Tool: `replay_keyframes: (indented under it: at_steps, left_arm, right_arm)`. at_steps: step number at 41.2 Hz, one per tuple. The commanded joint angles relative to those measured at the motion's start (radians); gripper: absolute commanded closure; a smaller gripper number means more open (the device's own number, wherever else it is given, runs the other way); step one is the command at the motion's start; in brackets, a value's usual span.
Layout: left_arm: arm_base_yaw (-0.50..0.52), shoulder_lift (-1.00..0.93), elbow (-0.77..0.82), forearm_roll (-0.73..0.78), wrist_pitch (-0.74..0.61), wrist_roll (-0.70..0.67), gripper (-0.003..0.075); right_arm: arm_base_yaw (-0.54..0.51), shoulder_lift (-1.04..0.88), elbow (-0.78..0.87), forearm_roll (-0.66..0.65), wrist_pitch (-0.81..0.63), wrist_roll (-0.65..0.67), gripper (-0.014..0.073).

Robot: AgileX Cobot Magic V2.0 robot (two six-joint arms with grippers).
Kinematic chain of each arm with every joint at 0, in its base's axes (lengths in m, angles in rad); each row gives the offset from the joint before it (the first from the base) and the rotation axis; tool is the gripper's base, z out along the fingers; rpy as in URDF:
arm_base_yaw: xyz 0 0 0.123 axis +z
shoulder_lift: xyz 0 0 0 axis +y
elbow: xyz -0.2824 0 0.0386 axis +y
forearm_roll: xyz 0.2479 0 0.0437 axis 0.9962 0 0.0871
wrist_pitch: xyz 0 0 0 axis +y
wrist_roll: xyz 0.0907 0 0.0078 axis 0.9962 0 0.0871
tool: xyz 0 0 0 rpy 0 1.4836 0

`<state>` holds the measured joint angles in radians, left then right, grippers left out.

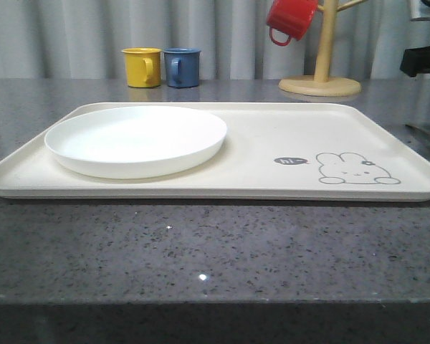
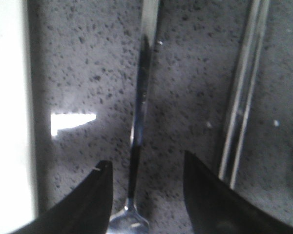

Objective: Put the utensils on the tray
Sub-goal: 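Grasp the fork with the right gripper and carry it over the tray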

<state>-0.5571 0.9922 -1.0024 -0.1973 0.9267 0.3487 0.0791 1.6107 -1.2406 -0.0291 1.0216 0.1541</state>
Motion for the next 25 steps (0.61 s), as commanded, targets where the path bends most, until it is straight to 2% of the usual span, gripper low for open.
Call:
replay_keyframes:
  at_steps: [1, 12, 15, 21, 25]
  left_arm:
    - [0.001, -0.005, -0.026, -0.015, -0.058, -0.012, 0.0300]
    - [0.001, -0.005, -0.026, -0.015, -0.058, -0.012, 0.0300]
    - [0.001, -0.005, -0.026, -0.015, -0.058, -0.012, 0.0300]
    - [0.001, -0.005, -0.026, -0.015, -0.058, -0.012, 0.0300]
    - [0.001, -0.005, -0.026, -0.015, -0.058, -0.012, 0.0300]
  right_arm:
    - [-0.006, -0.031, -0.032, 0.013, -0.049, 0.002, 0.0233]
    - [-0.006, 0.001, -0.032, 0.017, -0.068, 0.002, 0.0251]
    - [-0.006, 0.003, -0.032, 0.017, -0.065, 0.002, 0.0312]
    - [-0.006, 0.003, -0.032, 0.017, -0.065, 0.002, 0.0492]
    - [-0.006, 0.003, -0.032, 0.017, -0.062, 0.002, 0.0556]
